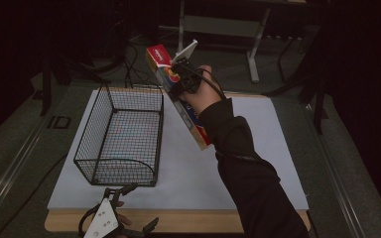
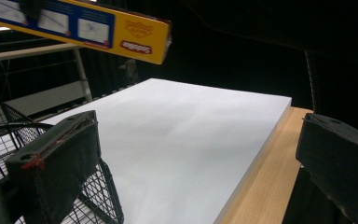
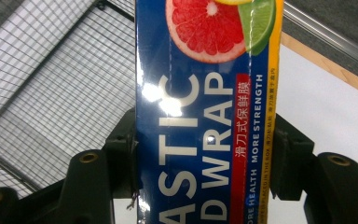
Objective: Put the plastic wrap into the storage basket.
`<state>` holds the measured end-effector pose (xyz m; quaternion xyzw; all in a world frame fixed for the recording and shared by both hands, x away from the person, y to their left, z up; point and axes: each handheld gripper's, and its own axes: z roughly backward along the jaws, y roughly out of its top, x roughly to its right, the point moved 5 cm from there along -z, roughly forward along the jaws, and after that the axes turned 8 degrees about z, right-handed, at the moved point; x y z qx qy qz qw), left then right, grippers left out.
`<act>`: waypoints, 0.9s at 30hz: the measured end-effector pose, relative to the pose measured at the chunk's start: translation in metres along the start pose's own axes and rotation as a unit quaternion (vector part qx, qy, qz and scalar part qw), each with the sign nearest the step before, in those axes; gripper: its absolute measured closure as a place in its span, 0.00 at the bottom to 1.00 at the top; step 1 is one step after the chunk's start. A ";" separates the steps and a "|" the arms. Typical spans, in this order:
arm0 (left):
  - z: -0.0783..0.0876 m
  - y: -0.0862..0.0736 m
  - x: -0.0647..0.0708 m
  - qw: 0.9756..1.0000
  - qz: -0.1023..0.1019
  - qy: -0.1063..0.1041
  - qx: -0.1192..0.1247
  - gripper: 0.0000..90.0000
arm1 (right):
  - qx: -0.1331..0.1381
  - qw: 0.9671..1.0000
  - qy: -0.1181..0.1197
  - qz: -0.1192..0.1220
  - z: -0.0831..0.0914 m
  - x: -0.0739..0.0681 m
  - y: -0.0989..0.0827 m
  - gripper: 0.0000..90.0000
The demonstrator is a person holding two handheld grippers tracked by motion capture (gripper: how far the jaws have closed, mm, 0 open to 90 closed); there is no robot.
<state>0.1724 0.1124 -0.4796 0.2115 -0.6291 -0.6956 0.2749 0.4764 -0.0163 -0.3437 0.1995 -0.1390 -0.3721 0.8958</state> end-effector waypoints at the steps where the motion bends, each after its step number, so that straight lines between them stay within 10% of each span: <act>1: 0.000 0.000 0.000 1.000 -0.002 0.001 -0.001 0.00 | 0.003 1.000 0.002 0.003 0.000 -0.004 0.003 0.44; 27: 0.006 0.002 -0.003 1.000 0.013 0.005 0.008 0.00 | 0.052 0.997 0.046 0.036 -0.018 -0.091 0.061 0.44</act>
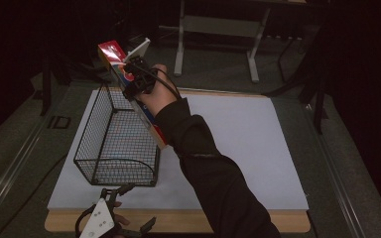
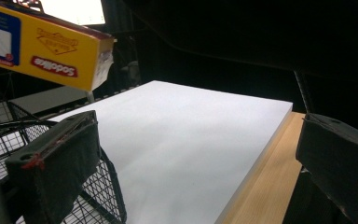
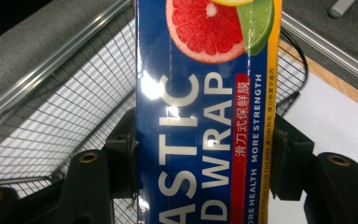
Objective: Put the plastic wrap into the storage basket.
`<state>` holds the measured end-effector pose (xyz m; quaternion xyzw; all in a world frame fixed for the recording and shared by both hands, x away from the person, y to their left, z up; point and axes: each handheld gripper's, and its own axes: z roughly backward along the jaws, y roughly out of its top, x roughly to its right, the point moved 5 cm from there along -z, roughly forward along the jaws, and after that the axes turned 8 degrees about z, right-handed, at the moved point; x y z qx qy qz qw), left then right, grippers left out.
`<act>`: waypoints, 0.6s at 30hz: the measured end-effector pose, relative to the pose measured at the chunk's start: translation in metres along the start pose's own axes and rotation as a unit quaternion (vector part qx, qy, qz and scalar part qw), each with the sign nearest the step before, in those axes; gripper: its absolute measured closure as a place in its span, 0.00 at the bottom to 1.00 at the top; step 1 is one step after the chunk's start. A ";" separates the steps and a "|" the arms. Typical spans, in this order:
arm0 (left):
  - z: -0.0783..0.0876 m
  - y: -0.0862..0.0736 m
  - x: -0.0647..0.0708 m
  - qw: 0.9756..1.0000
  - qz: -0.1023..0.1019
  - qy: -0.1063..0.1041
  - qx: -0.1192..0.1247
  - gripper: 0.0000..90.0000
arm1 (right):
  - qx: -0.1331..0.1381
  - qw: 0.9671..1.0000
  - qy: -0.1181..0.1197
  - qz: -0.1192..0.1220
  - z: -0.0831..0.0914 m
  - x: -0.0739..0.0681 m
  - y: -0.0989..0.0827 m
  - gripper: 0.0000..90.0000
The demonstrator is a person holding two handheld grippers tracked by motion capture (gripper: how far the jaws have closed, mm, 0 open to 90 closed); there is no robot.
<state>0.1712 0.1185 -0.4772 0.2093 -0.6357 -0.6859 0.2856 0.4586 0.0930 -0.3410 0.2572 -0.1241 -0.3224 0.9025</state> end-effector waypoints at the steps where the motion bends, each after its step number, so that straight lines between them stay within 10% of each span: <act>1: 0.000 0.000 0.000 1.000 0.000 0.000 0.000 0.00 | 0.000 1.000 0.000 0.000 0.000 0.000 0.000 0.44; 18: 0.002 0.000 0.001 1.000 -0.001 -0.007 0.001 0.00 | 0.072 0.997 0.008 -0.013 -0.031 -0.033 0.019 0.44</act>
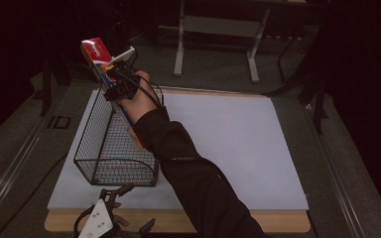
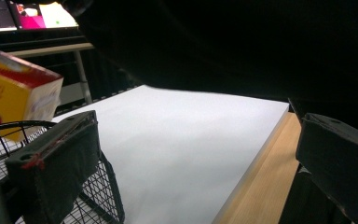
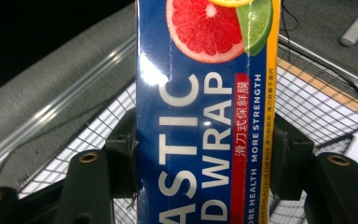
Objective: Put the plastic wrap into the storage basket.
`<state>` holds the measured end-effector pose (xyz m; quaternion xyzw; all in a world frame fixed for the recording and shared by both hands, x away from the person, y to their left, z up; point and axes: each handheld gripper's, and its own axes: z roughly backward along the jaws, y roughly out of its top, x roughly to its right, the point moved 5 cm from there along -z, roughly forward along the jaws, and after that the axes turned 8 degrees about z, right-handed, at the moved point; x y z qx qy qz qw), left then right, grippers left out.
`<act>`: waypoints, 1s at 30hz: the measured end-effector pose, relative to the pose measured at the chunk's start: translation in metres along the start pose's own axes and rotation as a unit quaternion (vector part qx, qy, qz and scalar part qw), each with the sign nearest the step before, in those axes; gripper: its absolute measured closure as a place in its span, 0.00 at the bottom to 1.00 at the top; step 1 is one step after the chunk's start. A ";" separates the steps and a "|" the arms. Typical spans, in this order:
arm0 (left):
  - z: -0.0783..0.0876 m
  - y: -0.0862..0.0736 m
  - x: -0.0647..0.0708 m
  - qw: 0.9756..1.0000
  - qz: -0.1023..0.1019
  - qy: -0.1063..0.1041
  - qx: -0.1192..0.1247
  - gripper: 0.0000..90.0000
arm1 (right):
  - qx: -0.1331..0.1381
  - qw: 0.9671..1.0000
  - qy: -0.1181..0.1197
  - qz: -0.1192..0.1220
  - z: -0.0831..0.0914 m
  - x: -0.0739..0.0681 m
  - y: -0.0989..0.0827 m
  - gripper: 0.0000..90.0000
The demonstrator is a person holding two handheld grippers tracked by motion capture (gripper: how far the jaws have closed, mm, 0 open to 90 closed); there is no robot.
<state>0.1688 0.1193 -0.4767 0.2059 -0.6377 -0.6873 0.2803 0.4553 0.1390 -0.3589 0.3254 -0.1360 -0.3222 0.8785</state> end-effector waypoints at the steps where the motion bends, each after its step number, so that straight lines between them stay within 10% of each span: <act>1: 0.000 0.000 0.000 1.000 0.000 0.000 0.000 0.00 | -0.001 1.000 0.003 0.000 -0.002 -0.002 -0.001 0.44; 30: 0.000 0.000 0.000 1.000 0.001 -0.002 0.000 0.00 | -0.031 0.999 0.023 -0.036 -0.056 -0.012 -0.052 0.44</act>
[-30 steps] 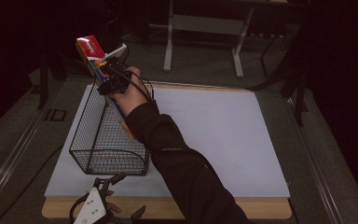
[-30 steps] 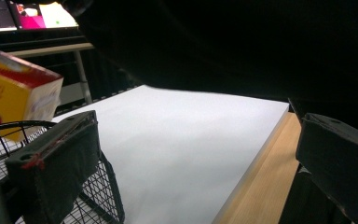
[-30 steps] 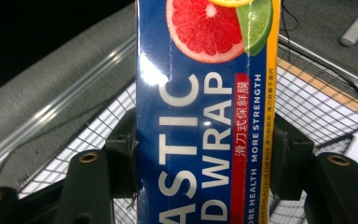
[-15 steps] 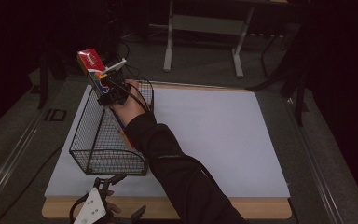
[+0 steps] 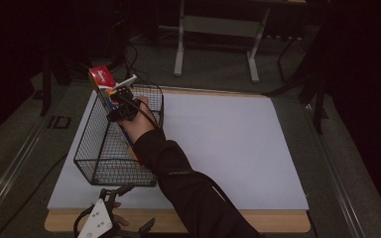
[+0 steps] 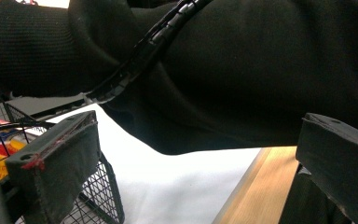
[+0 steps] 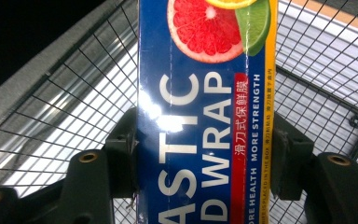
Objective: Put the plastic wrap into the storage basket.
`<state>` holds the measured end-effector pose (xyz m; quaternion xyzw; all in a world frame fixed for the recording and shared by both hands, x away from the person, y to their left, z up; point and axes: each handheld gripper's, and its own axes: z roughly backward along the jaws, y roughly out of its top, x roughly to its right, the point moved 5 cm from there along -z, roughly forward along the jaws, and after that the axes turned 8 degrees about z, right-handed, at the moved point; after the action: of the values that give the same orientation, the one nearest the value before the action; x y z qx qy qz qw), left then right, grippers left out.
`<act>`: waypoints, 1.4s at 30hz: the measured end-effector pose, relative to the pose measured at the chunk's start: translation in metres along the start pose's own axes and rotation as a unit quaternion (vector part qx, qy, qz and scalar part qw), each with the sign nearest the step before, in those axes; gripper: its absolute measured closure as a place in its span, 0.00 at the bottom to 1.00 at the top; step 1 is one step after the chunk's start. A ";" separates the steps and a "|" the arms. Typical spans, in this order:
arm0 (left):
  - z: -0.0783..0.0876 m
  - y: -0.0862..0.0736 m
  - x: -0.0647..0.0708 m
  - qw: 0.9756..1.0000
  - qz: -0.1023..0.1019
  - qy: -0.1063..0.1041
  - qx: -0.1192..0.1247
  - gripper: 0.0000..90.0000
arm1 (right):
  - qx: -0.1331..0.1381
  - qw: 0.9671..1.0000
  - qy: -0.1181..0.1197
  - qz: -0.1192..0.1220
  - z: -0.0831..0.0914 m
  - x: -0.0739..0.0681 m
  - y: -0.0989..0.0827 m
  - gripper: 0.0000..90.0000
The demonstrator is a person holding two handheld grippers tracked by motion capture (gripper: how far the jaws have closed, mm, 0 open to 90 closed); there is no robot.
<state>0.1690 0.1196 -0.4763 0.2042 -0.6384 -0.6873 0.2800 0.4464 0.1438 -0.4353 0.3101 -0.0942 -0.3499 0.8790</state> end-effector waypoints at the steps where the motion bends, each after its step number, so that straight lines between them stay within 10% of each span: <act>1: 0.000 0.000 0.000 1.000 0.000 0.000 0.000 0.00 | 0.000 1.000 0.000 0.000 0.000 0.000 0.000 0.44; 42: -0.003 -0.002 0.001 1.000 -0.005 -0.005 -0.009 0.00 | -0.036 0.999 -0.014 -0.017 -0.026 0.012 -0.035 0.42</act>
<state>0.1700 0.1163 -0.4782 0.2013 -0.6324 -0.6954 0.2755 0.4459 0.1282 -0.4778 0.2750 -0.0887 -0.3725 0.8819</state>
